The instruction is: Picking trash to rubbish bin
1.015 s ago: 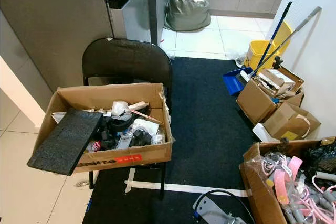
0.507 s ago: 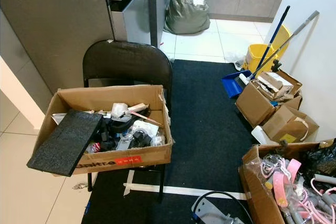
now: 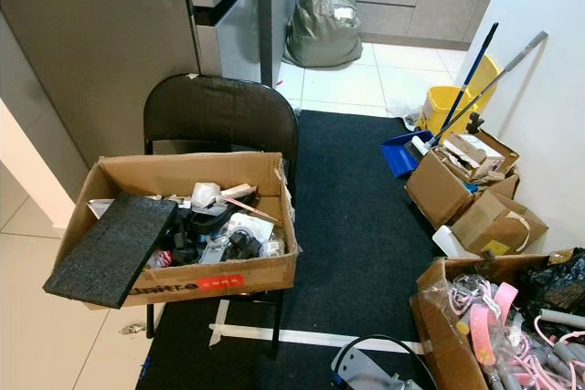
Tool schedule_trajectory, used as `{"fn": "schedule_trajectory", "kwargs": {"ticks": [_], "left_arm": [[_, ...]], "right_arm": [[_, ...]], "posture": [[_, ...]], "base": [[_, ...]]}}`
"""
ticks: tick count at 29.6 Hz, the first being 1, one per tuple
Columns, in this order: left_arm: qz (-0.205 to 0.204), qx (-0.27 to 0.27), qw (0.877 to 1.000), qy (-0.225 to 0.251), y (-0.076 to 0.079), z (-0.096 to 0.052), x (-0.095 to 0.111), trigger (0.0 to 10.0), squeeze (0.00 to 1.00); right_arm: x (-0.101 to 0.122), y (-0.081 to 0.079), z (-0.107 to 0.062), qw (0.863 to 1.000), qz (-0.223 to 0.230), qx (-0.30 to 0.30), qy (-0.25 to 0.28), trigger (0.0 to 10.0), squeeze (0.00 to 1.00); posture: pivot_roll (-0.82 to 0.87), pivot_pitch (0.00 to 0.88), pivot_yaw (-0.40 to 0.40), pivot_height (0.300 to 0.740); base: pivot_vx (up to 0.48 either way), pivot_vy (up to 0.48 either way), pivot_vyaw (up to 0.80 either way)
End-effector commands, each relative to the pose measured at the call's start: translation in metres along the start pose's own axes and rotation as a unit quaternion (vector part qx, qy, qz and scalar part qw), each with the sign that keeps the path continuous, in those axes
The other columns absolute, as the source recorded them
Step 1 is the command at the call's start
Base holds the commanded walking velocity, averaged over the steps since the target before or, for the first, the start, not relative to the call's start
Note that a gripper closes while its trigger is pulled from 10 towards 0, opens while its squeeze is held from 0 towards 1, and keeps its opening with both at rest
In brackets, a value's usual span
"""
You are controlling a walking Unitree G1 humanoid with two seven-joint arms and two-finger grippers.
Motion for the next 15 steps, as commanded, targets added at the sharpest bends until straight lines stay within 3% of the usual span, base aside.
{"fn": "schedule_trajectory", "kwargs": {"ticks": [1,15], "left_arm": [[0.004,-0.004,1.0,-0.001,0.0039,0.0002,-0.0021,10.0,0.0],[-0.01,0.005,1.0,-0.003,0.0025,0.0,-0.0114,10.0,0.0]], "right_arm": [[-0.0036,0.0001,-0.0002,1.0,-0.007,0.001,-0.006,10.0,0.0],[0.0006,0.0056,-0.0007,1.0,-0.022,-0.014,-0.001,10.0,0.0]], "posture": [[0.11,0.0,-0.06,0.74],[0.15,0.0,-0.071,0.74]], "base": [[0.0,0.0,0.0],[0.0,0.0,0.0]]}}
Point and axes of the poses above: a point about 5 cm out from each wrist's last joint towards the gripper, its own z axis pointing out of the wrist towards the gripper, its own x axis along the axis of the wrist's last joint, y = z × x, the point moved 4 cm from there along z, pointing out of the wrist towards the gripper, and after that the axes turned 13 degrees about -z, right-handed, at the moved point
